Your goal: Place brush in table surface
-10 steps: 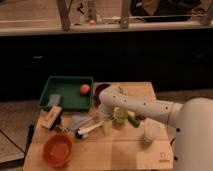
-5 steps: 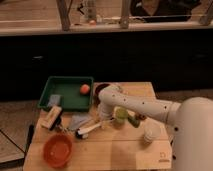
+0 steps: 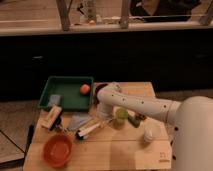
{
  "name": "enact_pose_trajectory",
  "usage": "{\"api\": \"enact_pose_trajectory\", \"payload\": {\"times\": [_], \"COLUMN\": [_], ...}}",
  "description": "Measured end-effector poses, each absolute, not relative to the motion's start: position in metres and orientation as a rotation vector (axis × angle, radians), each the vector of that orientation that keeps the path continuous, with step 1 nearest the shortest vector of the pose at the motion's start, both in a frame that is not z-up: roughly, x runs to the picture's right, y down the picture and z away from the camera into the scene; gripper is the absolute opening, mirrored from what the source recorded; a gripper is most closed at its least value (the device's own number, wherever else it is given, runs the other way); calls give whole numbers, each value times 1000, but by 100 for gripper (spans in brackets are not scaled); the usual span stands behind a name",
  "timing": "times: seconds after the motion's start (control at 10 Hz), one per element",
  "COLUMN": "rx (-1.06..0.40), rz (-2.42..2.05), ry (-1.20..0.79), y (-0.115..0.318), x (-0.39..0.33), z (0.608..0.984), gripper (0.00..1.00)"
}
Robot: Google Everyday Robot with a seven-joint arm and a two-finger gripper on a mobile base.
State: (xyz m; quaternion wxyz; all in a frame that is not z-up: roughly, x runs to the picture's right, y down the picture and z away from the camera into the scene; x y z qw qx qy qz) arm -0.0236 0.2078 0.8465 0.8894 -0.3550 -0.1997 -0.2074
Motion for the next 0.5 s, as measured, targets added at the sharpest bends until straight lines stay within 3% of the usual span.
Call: {"api": "enact_pose_trajectory", "payload": {"times": [0.5], "rx": [-718], "rz": [-502], "ry": [-471], "y": [181], "x": [-23], "z": [821], "gripper": [0]}}
